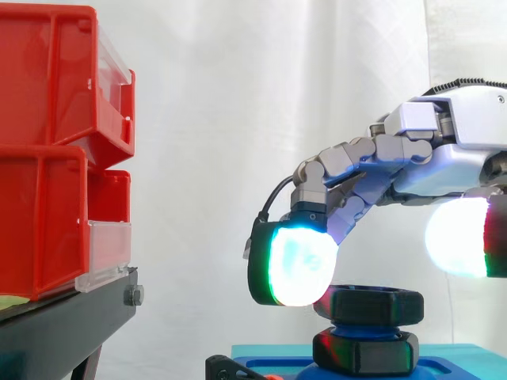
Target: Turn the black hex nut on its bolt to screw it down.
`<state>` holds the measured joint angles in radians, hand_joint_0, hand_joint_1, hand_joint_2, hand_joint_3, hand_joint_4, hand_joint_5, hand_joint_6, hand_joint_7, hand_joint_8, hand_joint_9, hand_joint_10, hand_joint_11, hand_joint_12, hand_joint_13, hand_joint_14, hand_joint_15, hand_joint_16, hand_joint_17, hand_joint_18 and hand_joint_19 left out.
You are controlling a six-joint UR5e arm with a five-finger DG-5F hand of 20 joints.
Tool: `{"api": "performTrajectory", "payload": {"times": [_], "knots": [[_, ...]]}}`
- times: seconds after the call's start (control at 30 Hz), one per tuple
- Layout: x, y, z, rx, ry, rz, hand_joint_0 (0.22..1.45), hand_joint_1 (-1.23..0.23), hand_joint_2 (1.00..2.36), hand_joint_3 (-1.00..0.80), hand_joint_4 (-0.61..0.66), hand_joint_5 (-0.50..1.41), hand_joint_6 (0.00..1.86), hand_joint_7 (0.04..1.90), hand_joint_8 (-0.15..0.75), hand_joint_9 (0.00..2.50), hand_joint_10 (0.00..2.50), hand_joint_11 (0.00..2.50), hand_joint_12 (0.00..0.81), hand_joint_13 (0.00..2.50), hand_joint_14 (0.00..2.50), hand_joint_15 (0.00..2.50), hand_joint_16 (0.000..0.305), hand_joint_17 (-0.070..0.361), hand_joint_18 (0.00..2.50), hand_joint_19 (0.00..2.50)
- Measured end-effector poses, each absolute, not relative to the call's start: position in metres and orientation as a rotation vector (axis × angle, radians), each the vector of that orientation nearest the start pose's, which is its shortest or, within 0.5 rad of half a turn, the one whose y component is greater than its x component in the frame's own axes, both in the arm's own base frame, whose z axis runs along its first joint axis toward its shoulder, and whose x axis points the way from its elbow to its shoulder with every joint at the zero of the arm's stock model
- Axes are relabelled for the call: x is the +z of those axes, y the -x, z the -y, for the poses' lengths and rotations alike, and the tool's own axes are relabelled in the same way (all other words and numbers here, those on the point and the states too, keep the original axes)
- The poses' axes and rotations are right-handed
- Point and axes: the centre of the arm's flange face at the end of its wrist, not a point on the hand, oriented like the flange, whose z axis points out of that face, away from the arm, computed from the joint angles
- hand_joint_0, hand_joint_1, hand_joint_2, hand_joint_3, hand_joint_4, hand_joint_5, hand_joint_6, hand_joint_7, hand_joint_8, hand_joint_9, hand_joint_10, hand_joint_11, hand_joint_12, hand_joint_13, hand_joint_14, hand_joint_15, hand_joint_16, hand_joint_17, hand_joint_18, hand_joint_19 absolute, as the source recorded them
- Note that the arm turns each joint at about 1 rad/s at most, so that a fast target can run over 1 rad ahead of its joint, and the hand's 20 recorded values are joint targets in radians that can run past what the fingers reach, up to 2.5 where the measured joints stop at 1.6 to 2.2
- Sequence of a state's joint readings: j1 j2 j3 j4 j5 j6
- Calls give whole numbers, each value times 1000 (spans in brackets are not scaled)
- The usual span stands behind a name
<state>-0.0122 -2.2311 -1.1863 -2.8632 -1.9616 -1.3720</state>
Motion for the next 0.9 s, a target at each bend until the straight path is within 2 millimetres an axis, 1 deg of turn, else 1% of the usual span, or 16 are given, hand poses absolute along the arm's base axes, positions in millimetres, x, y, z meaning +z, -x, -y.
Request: {"api": "performTrajectory", "payload": {"times": [0.37,0.5,0.6,0.77,0.9], "knots": [[293,-725,128,440,161,-1560,488,-372,1000,-500,206,-43,504,1080,277,763,16,337,350,443,4,87,57,128,351,331],[294,-722,140,435,164,-1559,488,-372,1000,-500,198,-50,504,1044,282,763,15,340,350,445,3,83,57,128,355,331],[294,-721,145,436,169,-1556,488,-373,1000,-500,208,-59,504,1000,279,760,15,338,351,447,4,87,57,128,363,333],[297,-722,142,446,188,-1540,488,-373,1000,-500,211,-70,504,946,279,762,14,337,351,444,3,82,57,129,364,337],[305,-728,132,451,211,-1512,488,-373,1000,-500,197,-75,504,914,276,749,14,333,351,440,2,81,57,128,363,330]]}}
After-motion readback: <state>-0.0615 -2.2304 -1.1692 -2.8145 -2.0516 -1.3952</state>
